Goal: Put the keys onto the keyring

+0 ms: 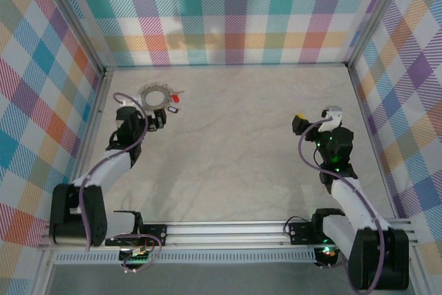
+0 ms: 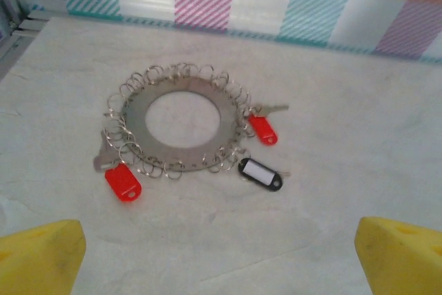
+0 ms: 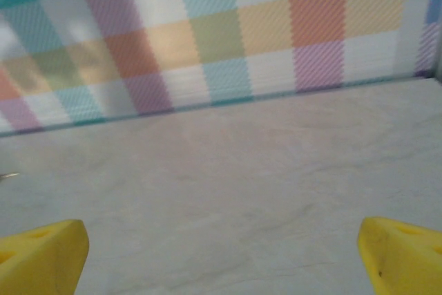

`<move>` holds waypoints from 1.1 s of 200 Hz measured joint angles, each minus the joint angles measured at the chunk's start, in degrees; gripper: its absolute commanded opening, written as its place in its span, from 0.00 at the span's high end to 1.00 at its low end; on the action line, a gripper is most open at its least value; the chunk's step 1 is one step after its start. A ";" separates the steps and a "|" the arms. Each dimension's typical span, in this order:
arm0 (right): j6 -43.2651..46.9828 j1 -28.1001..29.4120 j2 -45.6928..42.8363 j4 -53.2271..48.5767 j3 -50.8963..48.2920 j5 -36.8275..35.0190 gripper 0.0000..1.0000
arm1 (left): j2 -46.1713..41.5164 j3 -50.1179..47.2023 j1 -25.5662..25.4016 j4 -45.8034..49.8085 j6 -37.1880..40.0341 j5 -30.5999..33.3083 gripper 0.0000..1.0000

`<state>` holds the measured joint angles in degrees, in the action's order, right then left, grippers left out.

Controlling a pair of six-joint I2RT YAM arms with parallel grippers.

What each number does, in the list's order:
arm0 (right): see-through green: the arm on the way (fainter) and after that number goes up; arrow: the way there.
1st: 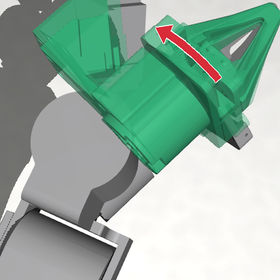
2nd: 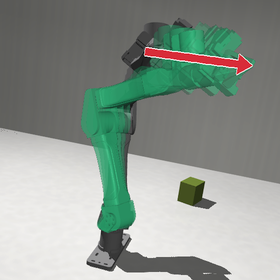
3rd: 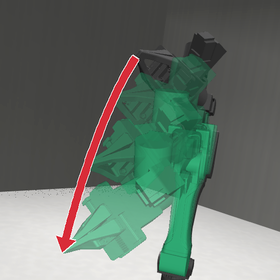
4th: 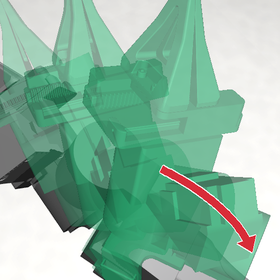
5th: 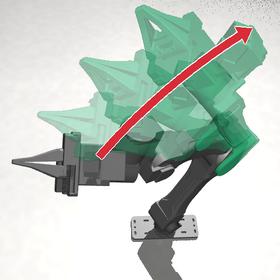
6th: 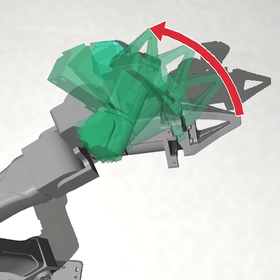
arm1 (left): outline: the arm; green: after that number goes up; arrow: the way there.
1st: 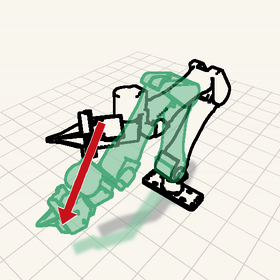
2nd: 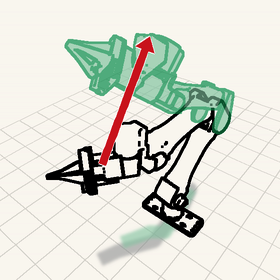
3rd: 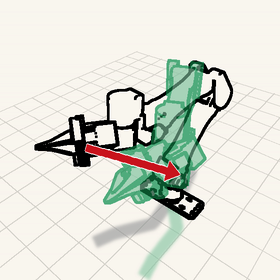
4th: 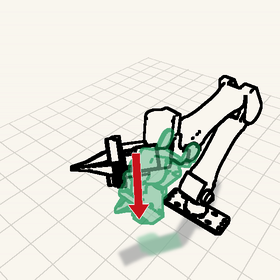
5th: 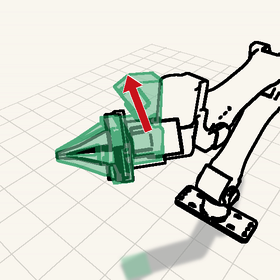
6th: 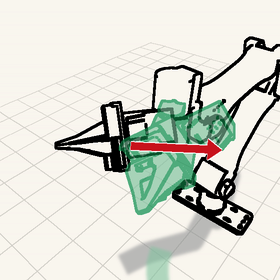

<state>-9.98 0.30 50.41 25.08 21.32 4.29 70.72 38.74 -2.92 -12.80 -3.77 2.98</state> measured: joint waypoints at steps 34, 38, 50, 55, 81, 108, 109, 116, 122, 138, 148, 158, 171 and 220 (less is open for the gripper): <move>-8.50 0.61 -8.85 -11.85 2.80 9.90 0.00 | -2.95 13.14 0.00 22.93 -9.09 1.95 0.00; -9.44 0.81 -9.35 -12.72 2.99 10.82 0.00 | -2.73 14.49 0.00 26.01 -10.60 2.62 0.00; -12.48 2.62 -10.40 -17.14 4.20 13.09 0.00 | -1.64 18.18 0.20 34.60 -14.43 3.54 0.00; -13.27 3.67 -10.47 -19.50 5.07 13.55 0.00 | -0.81 19.58 0.33 37.86 -14.84 3.23 0.00; -16.57 7.13 -9.05 -33.77 11.85 11.39 0.00 | 5.88 26.08 0.44 50.69 -15.19 0.50 0.00; -19.78 7.17 -8.28 -47.32 18.99 -1.84 0.00 | 13.18 31.30 0.44 57.72 -14.45 -1.92 0.00; -19.85 7.15 -8.28 -47.63 19.12 -2.21 0.00 | 13.35 31.45 0.44 57.83 -14.43 -1.97 0.00; -20.06 7.04 -8.55 -50.21 20.31 -5.86 0.00 | 14.99 33.11 0.44 58.88 -14.38 -2.56 0.00; -20.06 6.88 -8.87 -52.17 21.14 -8.57 0.00 | 16.31 34.56 0.44 59.39 -14.25 -3.02 0.00; -20.33 6.43 -9.33 -57.72 23.69 -14.25 0.00 | 19.26 38.18 0.44 59.19 -14.21 -3.91 0.00; -21.16 6.23 -8.61 -61.88 25.81 -16.09 0.00 | 21.22 40.26 0.44 58.97 -14.23 -4.33 0.00; -21.64 6.08 -7.32 -65.68 27.69 -16.28 0.00 | 23.61 42.51 0.44 58.42 -14.23 -4.96 0.00; -22.32 6.08 -4.52 -70.82 29.42 -15.82 0.00 | 27.54 45.29 0.44 56.94 -14.27 -5.51 0.00; -25.29 6.05 3.96 -86.14 32.30 -14.86 0.00 | 48.43 61.94 0.44 54.18 -14.78 -5.97 0.00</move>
<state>-35.27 6.35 54.37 -61.06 53.63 -10.57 119.15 100.68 -2.48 41.39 -18.55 -2.98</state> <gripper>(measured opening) 0.996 0.999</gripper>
